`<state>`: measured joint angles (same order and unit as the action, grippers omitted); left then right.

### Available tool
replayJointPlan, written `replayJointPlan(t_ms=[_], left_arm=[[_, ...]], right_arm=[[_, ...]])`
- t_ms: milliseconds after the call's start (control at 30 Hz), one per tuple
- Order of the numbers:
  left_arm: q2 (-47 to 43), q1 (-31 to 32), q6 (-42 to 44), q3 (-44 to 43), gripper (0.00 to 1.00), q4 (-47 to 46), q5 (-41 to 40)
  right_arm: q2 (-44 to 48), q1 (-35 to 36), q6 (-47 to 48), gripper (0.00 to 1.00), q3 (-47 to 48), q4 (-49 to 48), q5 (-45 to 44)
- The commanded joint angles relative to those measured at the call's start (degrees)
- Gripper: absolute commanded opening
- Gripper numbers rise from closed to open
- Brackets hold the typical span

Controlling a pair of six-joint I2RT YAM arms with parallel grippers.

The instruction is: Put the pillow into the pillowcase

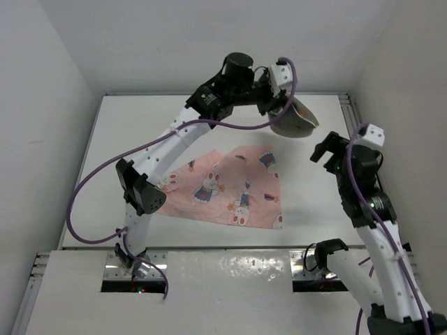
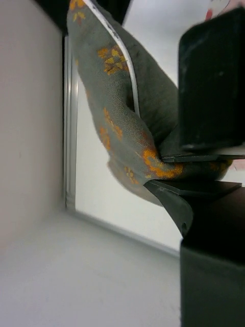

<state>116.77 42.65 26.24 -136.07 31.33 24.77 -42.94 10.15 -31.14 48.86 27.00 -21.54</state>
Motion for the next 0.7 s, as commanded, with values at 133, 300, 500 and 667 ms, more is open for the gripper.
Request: replayJointPlan(t_ms=[133, 300, 500, 667], left_arm=[[-4.87, -0.20, 9.25, 12.47, 0.95, 5.91, 15.04], [-11.03, -0.56, 2.01, 29.18, 0.99, 0.94, 5.93], [-9.20, 0.85, -8.03, 34.29, 0.00, 2.13, -15.80], [-4.27, 0.94, -13.66, 34.20, 0.53, 6.99, -19.58]], right_arm=[[6.81, -0.05, 5.37, 0.99, 0.36, 4.81, -5.83], [4.45, 0.22, 11.70, 0.99, -3.42, 2.80, 6.75], [-4.86, 0.30, 14.87, 0.46, -6.06, -4.67, 19.59], [-13.29, 0.13, 16.10, 0.72, -6.06, -6.97, 25.75]])
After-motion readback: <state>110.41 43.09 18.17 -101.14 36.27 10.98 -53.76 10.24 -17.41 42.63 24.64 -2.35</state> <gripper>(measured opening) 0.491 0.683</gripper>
